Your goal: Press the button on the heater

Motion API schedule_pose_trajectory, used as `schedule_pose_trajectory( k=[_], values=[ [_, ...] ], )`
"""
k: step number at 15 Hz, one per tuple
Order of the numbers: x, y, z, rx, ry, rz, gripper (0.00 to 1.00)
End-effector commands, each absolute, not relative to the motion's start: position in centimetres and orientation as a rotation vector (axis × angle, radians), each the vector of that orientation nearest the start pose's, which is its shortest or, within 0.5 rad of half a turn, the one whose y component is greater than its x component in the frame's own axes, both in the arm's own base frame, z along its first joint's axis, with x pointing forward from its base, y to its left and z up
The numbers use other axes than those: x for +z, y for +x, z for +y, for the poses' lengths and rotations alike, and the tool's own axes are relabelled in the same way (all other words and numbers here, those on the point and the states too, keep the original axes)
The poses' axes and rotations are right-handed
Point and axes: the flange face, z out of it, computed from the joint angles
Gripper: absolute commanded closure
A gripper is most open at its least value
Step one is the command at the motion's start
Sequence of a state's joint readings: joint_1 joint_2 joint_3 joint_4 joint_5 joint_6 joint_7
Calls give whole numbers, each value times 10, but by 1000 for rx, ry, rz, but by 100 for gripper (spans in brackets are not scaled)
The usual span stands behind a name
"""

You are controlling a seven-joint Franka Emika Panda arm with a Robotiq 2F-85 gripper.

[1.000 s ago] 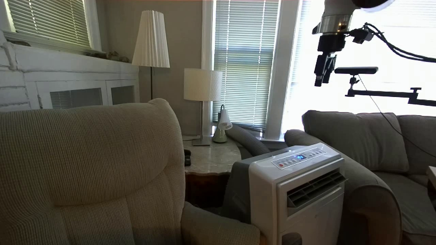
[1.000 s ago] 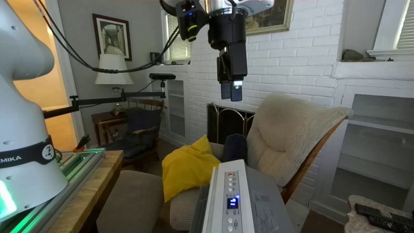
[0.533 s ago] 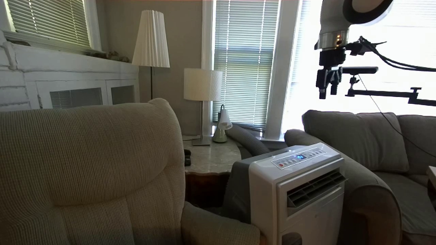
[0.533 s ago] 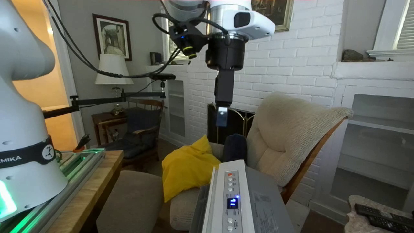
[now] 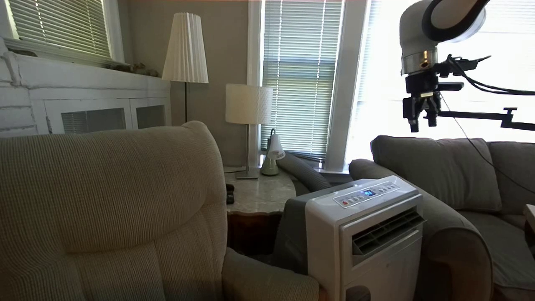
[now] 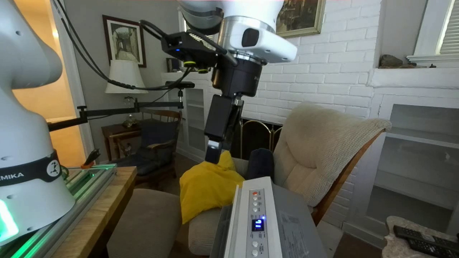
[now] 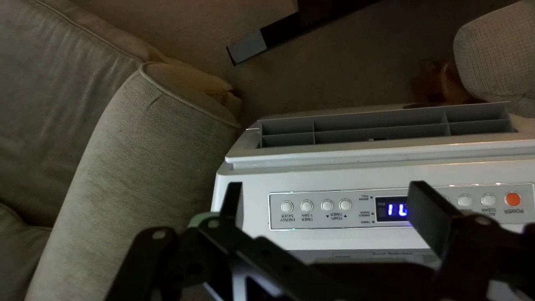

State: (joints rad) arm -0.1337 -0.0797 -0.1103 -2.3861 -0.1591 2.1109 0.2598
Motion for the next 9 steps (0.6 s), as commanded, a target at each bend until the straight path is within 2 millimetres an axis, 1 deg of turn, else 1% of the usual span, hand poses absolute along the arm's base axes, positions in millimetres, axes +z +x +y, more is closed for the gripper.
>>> schedule_pose_trajectory(
  k=[1, 4, 6, 9],
  values=[
    [336, 447, -120, 319, -3179, 660, 0],
    [336, 447, -120, 319, -3178, 664, 0],
    [324, 449, -129, 320, -3188, 712, 0],
    [308, 447, -143, 297, -3170, 734, 0]
  ],
)
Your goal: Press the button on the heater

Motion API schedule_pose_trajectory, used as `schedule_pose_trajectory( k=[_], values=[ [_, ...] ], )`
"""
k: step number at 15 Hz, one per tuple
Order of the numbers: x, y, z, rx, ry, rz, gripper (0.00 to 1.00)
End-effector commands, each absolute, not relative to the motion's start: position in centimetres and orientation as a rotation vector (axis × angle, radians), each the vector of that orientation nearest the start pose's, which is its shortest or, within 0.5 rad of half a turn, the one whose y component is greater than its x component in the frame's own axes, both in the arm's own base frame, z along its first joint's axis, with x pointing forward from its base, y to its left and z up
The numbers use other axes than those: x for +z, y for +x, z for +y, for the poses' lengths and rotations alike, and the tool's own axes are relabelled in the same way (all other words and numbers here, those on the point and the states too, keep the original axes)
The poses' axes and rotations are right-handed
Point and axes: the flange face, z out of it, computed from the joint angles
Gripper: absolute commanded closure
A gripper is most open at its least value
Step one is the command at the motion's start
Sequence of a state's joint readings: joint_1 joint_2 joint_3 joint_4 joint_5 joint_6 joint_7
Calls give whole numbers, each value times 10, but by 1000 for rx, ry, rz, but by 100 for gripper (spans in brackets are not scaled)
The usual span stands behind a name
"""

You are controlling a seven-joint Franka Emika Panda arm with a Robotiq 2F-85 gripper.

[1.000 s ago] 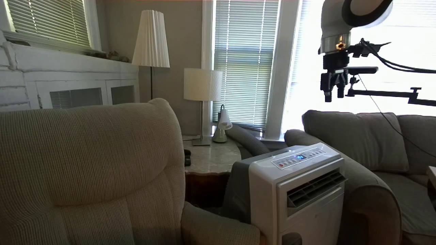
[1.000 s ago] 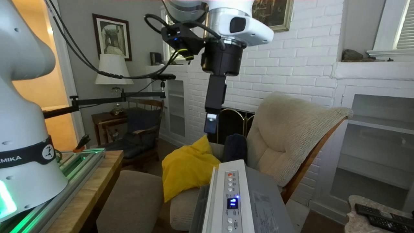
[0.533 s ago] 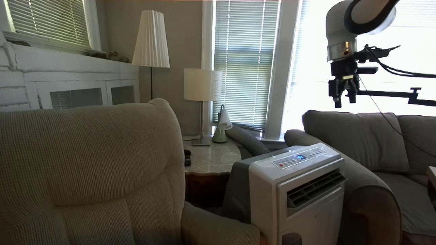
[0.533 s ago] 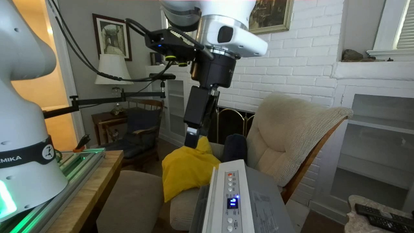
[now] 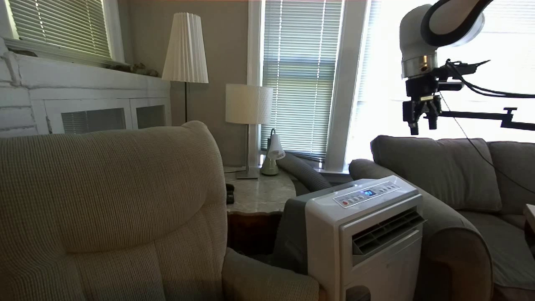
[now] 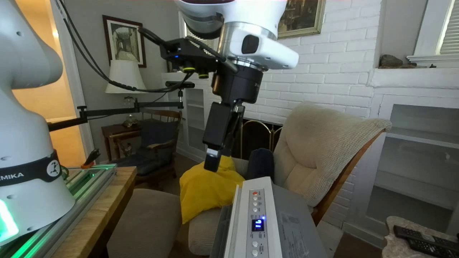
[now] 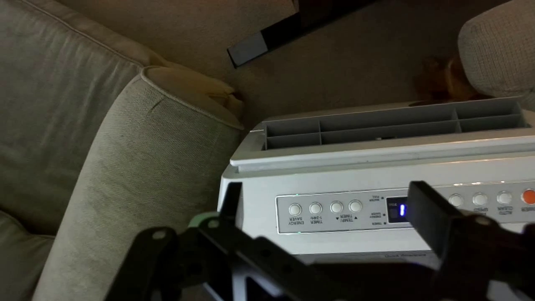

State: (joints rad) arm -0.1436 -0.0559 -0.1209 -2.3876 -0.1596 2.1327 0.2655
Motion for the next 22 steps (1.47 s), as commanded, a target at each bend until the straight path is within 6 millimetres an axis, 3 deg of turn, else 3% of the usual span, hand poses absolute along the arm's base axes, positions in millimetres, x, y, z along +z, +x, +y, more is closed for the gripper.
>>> schedule_pose_trajectory(
  k=[1, 6, 13, 14, 22],
  values=[
    [302, 447, -149, 284, -3167, 748, 0],
    [276, 445, -169, 202, -3155, 822, 0],
    [242, 448, -180, 99, -3141, 774, 0],
    [255, 450, -175, 113, -3149, 802, 0],
    [232, 455, -179, 91, -3148, 778, 0]
  ],
)
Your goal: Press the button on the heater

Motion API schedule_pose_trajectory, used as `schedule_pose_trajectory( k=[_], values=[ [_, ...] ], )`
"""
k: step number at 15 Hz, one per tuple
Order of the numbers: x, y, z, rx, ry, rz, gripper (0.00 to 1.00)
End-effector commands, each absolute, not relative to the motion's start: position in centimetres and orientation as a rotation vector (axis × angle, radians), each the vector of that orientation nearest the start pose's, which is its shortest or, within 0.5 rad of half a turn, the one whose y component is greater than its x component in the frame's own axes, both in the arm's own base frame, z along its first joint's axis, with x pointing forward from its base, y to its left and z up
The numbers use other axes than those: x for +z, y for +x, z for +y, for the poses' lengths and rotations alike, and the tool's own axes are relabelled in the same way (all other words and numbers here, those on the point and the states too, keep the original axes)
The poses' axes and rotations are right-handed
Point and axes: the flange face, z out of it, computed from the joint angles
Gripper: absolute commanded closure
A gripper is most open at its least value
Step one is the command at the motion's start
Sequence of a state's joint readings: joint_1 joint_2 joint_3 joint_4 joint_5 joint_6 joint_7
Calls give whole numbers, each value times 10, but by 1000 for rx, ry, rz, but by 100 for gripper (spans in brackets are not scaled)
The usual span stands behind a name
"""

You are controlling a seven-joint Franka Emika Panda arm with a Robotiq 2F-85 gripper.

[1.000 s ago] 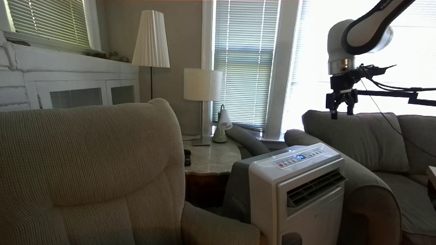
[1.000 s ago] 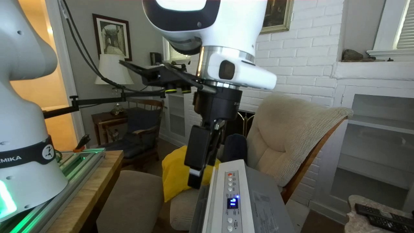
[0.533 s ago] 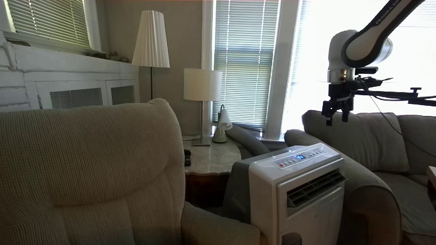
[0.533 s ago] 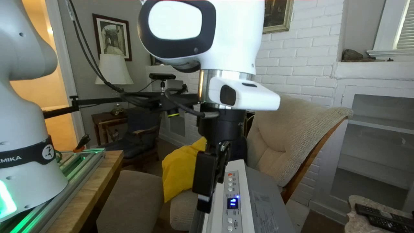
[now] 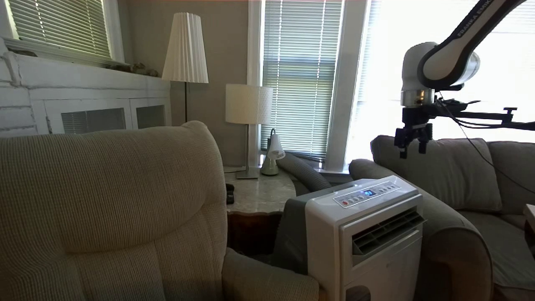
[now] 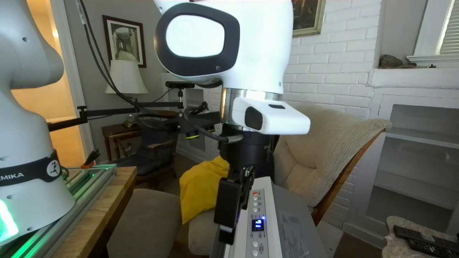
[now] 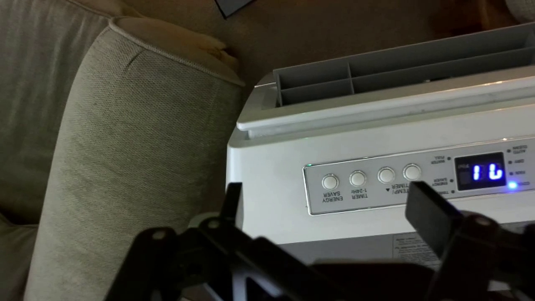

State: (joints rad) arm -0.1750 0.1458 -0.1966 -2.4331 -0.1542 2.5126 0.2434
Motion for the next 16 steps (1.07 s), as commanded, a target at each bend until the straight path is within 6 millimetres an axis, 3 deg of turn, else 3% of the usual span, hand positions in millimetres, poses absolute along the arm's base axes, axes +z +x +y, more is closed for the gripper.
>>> schedule_pose_trajectory(
  k=[1, 2, 3, 5, 14, 16],
  values=[
    [229, 457, -180, 76, -3155, 777, 0],
    [226, 458, -180, 64, -3155, 774, 4],
    [224, 459, -181, 40, -3160, 771, 28],
    [218, 462, -182, 11, -3157, 760, 33],
    [183, 472, -181, -131, -3175, 675, 98],
    [175, 473, -180, -139, -3183, 650, 100]
  ],
)
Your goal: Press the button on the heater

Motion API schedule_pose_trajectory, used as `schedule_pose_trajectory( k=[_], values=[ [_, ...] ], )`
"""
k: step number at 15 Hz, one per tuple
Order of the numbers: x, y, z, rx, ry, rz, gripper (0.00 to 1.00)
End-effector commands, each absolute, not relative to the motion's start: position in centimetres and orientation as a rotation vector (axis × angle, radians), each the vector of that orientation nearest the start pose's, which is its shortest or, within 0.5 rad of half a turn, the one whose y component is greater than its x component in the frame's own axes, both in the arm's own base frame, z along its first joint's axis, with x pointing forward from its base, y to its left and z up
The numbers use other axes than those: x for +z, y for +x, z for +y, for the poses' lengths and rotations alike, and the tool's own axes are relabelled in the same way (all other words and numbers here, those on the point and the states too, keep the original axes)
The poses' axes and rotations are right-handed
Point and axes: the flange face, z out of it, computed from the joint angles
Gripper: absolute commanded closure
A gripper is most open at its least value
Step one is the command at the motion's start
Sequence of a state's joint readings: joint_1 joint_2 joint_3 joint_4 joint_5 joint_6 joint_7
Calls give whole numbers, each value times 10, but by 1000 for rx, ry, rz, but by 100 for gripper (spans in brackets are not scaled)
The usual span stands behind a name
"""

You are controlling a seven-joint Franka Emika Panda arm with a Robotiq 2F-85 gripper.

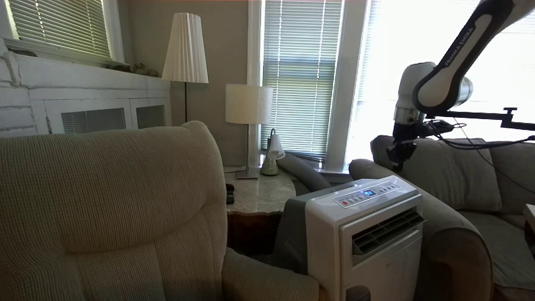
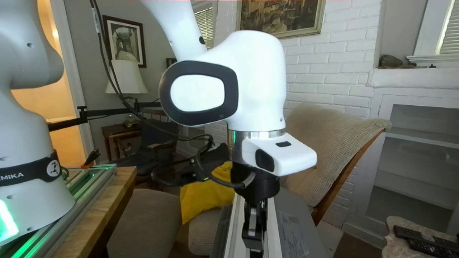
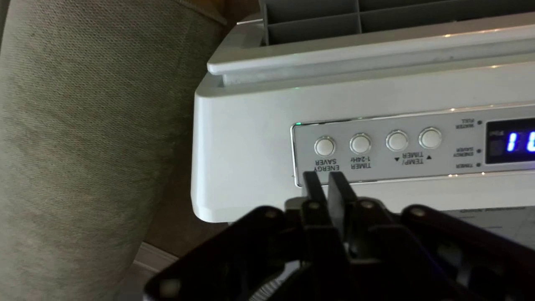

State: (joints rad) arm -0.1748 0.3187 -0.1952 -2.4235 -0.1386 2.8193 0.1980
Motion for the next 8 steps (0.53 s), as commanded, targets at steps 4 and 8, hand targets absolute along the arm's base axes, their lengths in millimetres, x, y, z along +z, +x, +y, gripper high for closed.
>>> schedule_pose_trajectory(
  k=[4, 8],
  values=[
    [160, 474, -175, -132, -3197, 609, 100],
    [148, 473, -170, -121, -3209, 571, 100]
  ],
)
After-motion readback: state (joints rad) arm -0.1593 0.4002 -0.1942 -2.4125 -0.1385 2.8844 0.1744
